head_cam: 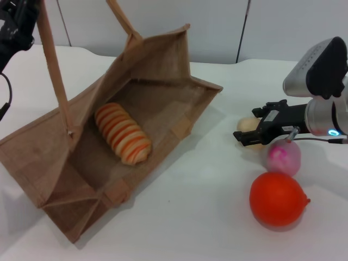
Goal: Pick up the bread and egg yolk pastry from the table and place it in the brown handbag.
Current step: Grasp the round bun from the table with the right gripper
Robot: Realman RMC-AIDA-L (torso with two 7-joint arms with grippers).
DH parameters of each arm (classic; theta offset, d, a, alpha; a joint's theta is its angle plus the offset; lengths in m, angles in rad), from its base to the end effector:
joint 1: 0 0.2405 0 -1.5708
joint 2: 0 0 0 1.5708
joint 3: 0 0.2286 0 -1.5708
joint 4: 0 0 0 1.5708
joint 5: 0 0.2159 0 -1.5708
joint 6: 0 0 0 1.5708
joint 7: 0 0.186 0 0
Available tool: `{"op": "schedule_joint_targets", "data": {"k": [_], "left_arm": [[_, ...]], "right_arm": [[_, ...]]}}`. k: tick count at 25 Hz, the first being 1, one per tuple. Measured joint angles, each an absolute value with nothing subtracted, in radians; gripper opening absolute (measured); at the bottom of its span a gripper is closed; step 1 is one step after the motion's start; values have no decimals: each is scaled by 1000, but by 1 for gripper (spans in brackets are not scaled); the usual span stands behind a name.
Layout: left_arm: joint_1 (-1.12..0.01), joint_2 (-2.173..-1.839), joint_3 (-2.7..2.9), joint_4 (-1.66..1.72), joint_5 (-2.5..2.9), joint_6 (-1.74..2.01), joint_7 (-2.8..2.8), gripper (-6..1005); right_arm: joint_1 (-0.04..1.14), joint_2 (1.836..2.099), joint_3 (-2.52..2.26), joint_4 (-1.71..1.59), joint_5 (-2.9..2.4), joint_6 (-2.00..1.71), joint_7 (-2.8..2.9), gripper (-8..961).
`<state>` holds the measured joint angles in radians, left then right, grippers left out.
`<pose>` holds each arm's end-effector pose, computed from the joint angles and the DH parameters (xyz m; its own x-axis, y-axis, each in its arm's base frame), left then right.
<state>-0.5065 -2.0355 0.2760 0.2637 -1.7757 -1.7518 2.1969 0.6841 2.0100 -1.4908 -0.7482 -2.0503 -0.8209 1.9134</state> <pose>-0.2265 0.3488 0.0916 0.2928 -0.2721 0.9166 0.6586 -0.6376 -0.3996 0.2078 0.4225 -0.0771 0.9279 -0.3697 -0.0489 -0.3476 -0.8101 -0.4721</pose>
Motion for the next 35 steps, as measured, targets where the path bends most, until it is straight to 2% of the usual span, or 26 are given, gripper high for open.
{"op": "schedule_joint_targets", "data": {"k": [15, 35], "left_arm": [[-510, -2034, 282, 259, -1775, -1746, 2207, 112], [-516, -2034, 285, 259, -1771, -1736, 2203, 111]], "right_arm": [[699, 2013, -1472, -746, -2179, -817, 2008, 821], [700, 2011, -1447, -765, -2185, -890, 2006, 646]]}}
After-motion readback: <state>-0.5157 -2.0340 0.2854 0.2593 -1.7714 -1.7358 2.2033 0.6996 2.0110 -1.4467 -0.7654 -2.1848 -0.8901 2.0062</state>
